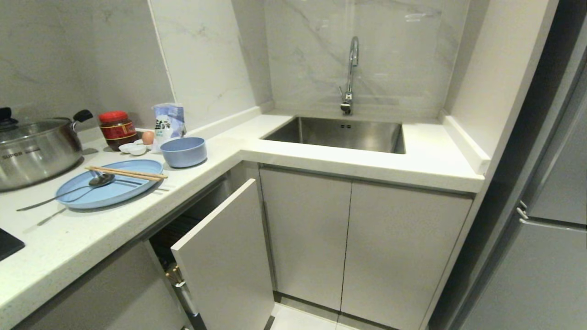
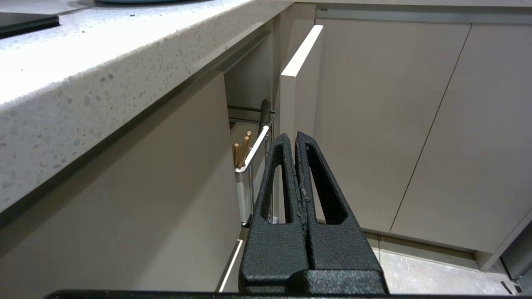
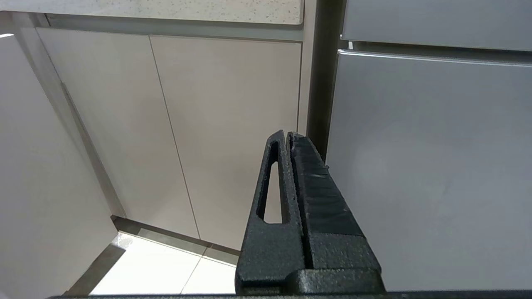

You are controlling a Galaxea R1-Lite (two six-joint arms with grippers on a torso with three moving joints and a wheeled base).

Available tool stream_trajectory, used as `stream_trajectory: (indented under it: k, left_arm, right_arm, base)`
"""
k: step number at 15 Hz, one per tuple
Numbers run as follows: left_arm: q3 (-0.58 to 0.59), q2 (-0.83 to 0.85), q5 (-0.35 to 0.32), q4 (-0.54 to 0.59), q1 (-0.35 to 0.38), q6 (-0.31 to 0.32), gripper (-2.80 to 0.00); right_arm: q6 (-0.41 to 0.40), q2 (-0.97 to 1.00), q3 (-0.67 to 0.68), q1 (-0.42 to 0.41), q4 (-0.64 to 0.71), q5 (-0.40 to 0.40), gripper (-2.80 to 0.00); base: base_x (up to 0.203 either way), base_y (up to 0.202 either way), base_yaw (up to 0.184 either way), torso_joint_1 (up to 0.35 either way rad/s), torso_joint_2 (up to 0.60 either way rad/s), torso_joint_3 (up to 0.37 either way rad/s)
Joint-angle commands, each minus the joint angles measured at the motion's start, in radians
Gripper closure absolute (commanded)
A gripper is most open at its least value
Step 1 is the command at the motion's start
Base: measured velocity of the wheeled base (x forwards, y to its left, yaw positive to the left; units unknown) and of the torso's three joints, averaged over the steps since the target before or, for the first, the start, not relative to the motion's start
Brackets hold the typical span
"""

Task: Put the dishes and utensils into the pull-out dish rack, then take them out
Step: Open the cupboard

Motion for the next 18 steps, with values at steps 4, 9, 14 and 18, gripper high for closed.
stream_trajectory:
  k: [4, 9, 14, 18]
  left_arm:
    - [0.009, 0.000, 0.000, 0.000, 0.000, 0.000, 0.00]
    - [0.009, 0.000, 0.000, -0.001, 0.000, 0.000, 0.00]
    - [0.009, 0.001, -0.002, -0.002, 0.000, 0.004, 0.00]
    - [-0.147, 0.005, -0.001, 0.043, 0.000, 0.003, 0.00]
  right_arm:
    - [0.000, -0.001, 0.023, 0.000, -0.001, 0.000, 0.00]
    - [0.000, -0.001, 0.023, 0.000, -0.001, 0.000, 0.00]
    - [0.000, -0.001, 0.023, 0.000, -0.001, 0.000, 0.00]
    - [0.000, -0.001, 0.023, 0.000, -0.001, 0.000, 0.00]
  base:
    - [0.000, 0.000, 0.000, 0.000, 0.00, 0.000]
    - [0.000, 0.000, 0.000, 0.000, 0.00, 0.000]
    - [0.000, 0.000, 0.000, 0.000, 0.00, 0.000]
    - [0.000, 0.000, 0.000, 0.000, 0.00, 0.000]
